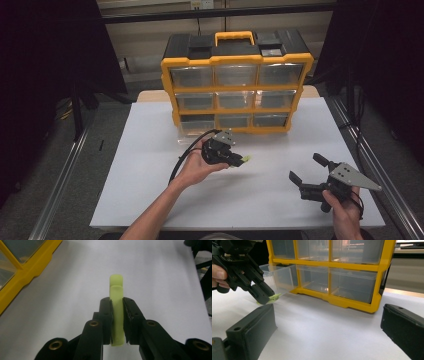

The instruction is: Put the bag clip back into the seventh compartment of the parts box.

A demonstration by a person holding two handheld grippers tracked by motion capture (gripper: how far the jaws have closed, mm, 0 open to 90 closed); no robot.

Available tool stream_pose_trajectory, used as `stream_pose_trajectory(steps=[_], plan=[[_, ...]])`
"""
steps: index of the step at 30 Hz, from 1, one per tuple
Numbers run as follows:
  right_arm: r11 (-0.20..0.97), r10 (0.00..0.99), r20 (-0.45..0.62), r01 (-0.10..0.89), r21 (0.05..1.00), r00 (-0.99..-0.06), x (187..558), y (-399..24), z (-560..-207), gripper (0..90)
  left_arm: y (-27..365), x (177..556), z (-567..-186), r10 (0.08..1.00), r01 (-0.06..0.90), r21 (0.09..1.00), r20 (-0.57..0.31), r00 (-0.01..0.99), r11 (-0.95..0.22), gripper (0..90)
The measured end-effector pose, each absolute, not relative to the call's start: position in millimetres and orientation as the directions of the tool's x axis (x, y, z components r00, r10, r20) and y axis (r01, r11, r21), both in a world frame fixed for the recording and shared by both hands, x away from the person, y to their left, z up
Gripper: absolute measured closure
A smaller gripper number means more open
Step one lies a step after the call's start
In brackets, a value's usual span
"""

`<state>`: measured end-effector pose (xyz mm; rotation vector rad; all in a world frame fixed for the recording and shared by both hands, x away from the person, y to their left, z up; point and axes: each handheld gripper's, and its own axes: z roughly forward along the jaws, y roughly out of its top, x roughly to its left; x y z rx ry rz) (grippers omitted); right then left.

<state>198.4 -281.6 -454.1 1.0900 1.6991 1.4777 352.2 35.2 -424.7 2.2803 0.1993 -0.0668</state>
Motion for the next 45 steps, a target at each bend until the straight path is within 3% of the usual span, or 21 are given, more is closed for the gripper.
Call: stream_pose_trajectory(steps=[18,45], plan=[[0.028,0.887,0.059,0.181,0.983,-0.458,197,-282,-454,0.0,58,341,-399,0.095,0.123,0.79,-0.083,0.992,-0.601,78.5],[0.035,0.883,0.054,0.181,0.983,-0.466,193,-282,-454,0.0,99,347,-371,0.175,0.152,0.857,-0.074,0.982,-0.493,78.4]])
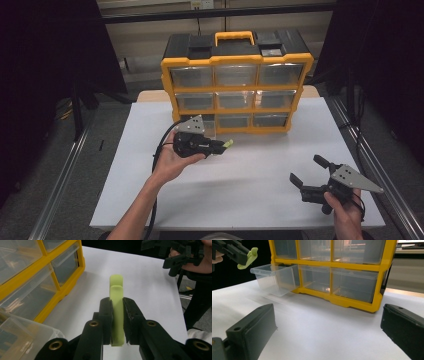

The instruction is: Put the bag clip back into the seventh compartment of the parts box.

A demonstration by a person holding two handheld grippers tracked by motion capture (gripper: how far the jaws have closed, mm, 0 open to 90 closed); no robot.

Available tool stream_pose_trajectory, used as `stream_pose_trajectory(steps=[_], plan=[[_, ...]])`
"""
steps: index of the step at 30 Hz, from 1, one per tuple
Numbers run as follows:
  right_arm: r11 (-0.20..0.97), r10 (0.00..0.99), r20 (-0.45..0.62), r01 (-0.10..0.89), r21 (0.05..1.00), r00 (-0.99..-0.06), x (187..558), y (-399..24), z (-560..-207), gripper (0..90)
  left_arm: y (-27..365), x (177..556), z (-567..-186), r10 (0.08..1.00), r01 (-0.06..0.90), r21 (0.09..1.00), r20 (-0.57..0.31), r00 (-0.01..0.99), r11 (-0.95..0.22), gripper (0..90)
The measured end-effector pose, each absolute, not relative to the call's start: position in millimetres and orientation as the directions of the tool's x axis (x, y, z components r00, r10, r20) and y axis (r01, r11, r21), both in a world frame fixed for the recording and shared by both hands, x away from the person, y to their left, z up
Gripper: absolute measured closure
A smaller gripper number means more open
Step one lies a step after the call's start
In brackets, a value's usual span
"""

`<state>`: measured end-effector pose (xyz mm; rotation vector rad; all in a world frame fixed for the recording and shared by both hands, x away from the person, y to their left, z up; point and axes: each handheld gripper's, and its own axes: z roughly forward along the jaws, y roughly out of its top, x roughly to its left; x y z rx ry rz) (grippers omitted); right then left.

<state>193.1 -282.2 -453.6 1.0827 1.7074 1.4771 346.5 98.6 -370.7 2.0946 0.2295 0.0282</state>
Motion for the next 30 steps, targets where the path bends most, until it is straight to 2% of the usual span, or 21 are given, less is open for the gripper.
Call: stream_pose_trajectory(steps=[30], plan=[[0.031,0.891,0.047,0.163,0.986,-0.451,191,-286,-453,0.0,134,366,-350,0.251,0.164,0.858,-0.042,0.967,-0.487,78.4]])
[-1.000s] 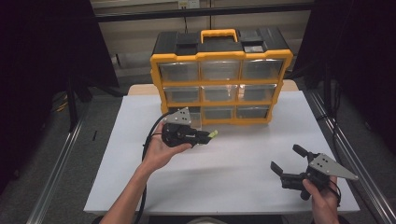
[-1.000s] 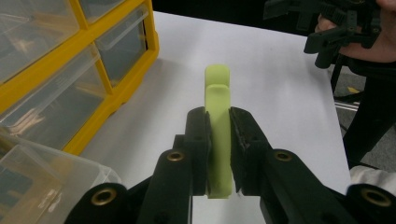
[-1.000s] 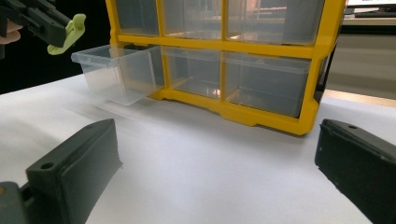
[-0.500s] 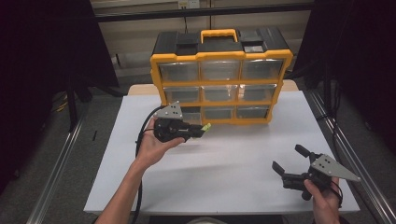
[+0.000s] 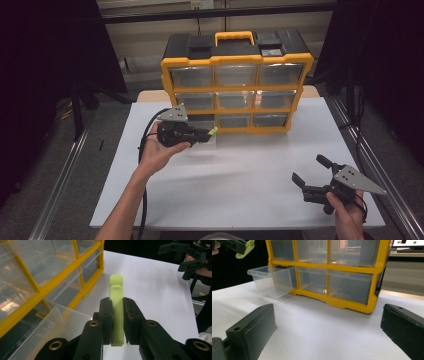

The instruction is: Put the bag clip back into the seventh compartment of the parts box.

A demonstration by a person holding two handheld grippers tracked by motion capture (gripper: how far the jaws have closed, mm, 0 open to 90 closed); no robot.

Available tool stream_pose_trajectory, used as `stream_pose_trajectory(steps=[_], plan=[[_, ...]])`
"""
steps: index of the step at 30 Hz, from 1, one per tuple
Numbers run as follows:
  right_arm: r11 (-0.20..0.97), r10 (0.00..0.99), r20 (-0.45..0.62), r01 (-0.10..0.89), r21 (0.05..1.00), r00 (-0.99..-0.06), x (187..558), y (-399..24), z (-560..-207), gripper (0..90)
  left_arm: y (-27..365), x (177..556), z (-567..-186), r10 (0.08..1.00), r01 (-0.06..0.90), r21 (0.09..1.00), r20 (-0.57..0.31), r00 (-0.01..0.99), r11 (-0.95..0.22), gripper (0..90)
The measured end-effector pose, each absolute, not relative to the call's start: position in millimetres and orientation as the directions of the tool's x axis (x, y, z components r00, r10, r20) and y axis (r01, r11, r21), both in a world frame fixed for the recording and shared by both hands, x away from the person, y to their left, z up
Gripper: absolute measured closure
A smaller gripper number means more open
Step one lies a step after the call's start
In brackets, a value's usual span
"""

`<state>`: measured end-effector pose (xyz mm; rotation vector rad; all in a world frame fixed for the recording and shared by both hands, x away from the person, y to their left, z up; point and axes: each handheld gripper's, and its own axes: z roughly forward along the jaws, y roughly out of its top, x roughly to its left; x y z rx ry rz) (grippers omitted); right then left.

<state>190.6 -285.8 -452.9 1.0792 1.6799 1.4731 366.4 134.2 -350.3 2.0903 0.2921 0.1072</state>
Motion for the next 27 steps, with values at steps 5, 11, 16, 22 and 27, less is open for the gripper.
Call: stream_pose_trajectory(steps=[5,11,16,22,27], plan=[[0.04,0.893,0.037,0.161,0.986,-0.448,190,-286,-453,0.0,140,372,-346,0.271,0.172,0.851,-0.036,0.962,-0.497,78.4],[0.037,0.891,0.041,0.163,0.986,-0.452,190,-286,-453,0.0,145,381,-342,0.295,0.179,0.838,-0.022,0.955,-0.516,78.4],[0.04,0.89,0.042,0.168,0.985,-0.454,190,-285,-454,0.0,151,390,-342,0.312,0.197,0.819,-0.023,0.95,-0.539,78.5],[0.039,0.891,0.043,0.172,0.984,-0.451,190,-285,-454,0.0,155,398,-340,0.34,0.219,0.808,-0.026,0.94,-0.546,78.4],[0.038,0.89,0.043,0.168,0.985,-0.454,190,-285,-454,0.0,156,403,-341,0.351,0.225,0.796,-0.016,0.936,-0.562,78.4]])
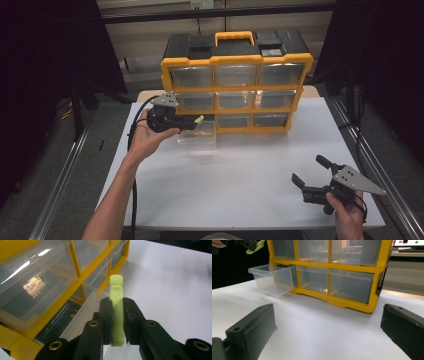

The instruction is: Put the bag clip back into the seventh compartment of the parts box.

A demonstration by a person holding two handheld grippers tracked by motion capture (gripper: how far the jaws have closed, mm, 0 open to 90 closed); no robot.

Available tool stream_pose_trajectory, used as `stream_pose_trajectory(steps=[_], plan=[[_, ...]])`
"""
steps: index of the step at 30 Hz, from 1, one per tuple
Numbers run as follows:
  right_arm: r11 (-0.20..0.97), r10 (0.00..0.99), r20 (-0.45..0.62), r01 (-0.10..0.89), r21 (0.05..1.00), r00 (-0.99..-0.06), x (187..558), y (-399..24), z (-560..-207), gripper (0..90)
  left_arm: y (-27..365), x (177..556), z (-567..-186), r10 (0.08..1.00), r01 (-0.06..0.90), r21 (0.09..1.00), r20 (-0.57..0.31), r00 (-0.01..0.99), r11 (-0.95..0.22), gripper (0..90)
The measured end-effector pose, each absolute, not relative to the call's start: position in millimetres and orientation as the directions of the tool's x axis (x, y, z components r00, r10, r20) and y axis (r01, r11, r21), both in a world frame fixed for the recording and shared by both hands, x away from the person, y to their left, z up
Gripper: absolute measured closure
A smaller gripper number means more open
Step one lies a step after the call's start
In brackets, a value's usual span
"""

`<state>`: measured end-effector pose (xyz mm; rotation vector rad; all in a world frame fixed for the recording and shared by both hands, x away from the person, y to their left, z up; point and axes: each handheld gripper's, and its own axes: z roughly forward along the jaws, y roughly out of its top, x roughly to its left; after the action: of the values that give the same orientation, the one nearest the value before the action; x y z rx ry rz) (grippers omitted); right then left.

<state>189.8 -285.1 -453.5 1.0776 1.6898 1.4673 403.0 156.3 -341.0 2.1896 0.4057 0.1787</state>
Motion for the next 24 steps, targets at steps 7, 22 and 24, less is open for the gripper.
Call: stream_pose_trajectory(steps=[7,22,24], plan=[[0.04,0.889,0.04,0.165,0.985,-0.456,190,-286,-454,0.0,155,413,-338,0.357,0.233,0.781,-0.013,0.934,-0.579,78.4],[0.041,0.886,0.042,0.168,0.985,-0.461,191,-284,-454,0.0,149,430,-339,0.378,0.278,0.724,-0.025,0.925,-0.632,78.4],[0.044,0.885,0.039,0.167,0.985,-0.465,191,-284,-454,0.0,148,432,-340,0.373,0.279,0.712,-0.026,0.927,-0.644,78.5]])
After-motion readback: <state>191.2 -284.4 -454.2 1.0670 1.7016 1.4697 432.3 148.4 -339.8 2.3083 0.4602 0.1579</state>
